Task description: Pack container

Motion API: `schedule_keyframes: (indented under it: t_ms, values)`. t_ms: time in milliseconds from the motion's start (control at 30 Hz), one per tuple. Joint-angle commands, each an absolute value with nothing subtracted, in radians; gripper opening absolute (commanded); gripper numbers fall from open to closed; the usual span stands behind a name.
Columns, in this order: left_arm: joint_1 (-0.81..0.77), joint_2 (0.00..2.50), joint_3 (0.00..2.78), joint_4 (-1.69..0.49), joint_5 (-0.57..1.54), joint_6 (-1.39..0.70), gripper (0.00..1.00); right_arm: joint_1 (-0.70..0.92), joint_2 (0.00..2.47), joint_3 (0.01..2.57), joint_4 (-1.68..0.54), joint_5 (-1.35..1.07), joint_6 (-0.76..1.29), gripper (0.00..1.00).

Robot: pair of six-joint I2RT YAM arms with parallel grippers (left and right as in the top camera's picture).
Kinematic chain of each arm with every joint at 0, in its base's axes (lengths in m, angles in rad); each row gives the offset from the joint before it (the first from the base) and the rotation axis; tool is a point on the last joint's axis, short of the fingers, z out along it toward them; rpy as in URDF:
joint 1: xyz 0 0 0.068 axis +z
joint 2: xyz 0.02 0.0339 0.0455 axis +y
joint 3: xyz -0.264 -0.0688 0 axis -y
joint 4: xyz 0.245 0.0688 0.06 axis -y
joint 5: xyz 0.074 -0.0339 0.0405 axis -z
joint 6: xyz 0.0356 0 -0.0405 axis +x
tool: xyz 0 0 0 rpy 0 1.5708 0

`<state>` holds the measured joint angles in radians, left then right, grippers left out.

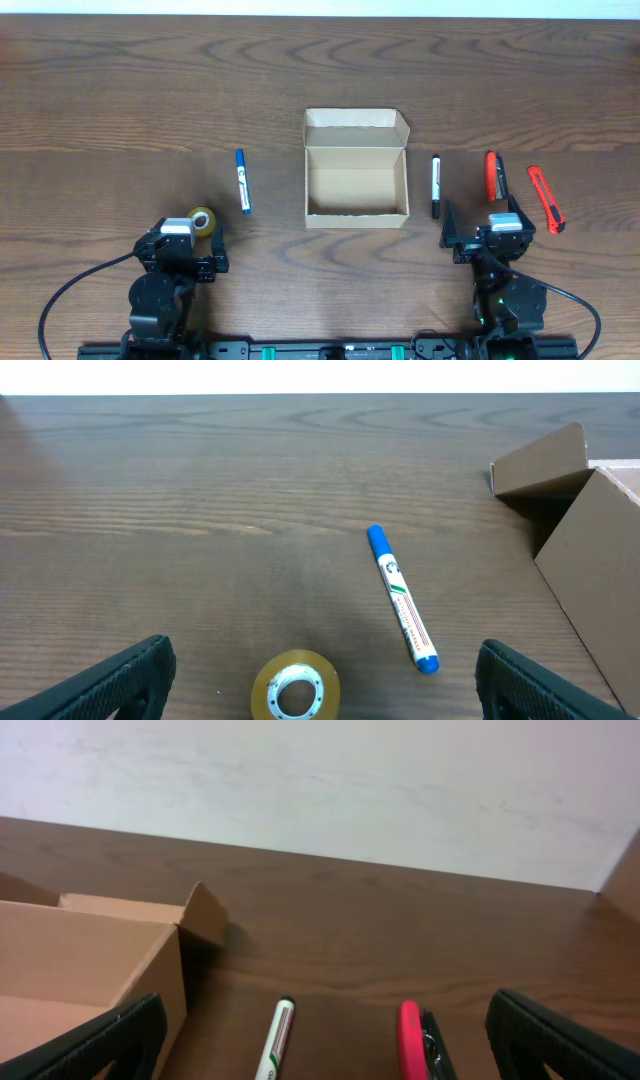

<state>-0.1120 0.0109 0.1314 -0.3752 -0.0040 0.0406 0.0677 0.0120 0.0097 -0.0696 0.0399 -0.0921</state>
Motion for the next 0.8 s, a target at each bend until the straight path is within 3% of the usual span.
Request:
schedule_keyframes:
  t_ms: [0, 400, 600, 767]
  values:
    - [-0.112, 0.004, 0.111, -0.372, -0.009, 0.030, 0.95, 0.057, 0.006, 0.006, -0.071, 0.037, -0.106, 0.99]
    - [-0.112, 0.004, 0.111, -0.372, -0.010, 0.030, 0.95, 0.040, 0.103, 0.016, -0.059, 0.066, 0.073, 0.99]
    - [-0.112, 0.004, 0.111, -0.372, -0.011, 0.030, 0.95, -0.032, 0.430, 0.183, -0.025, 0.019, 0.042, 0.99]
    - [-0.112, 0.004, 0.111, -0.372, -0.011, 0.030, 0.95, -0.112, 0.884, 0.493, -0.131, -0.097, 0.014, 0.99]
